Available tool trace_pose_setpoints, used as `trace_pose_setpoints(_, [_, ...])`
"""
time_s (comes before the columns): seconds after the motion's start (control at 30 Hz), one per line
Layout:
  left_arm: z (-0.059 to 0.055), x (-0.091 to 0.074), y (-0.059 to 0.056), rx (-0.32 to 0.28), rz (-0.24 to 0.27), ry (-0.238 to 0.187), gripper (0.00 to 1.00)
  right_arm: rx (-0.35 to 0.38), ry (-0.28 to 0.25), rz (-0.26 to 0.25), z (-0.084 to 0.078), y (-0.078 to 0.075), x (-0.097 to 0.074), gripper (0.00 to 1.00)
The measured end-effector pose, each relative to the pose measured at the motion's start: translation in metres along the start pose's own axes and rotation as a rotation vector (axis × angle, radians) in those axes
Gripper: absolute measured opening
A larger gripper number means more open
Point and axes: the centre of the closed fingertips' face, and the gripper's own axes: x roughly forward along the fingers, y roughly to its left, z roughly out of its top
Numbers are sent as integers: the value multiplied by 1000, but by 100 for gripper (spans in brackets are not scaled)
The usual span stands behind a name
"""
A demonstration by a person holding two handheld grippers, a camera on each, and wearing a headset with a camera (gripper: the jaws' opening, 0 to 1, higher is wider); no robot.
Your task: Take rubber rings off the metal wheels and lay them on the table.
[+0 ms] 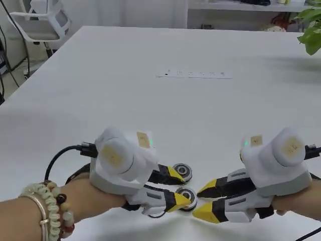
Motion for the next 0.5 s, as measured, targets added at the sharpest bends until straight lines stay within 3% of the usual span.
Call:
trace_pose_setpoints(0.13, [-3,3,-1,-14,1,14,21,0,-6,0,1,0,0,22])
trace_pose_setpoints(0.3, [-5,2,0,-62,-6,-5,15,-1,-11,-4,2,-1,0,22])
trace_pose_setpoints(0.33, [-3,3,-1,-44,-14,-23,15,-2,-13,-7,2,-2,0,21])
trace_pose_setpoints(0.5, [-4,2,-1,-44,-10,-13,15,1,-25,-17,3,-4,1,23])
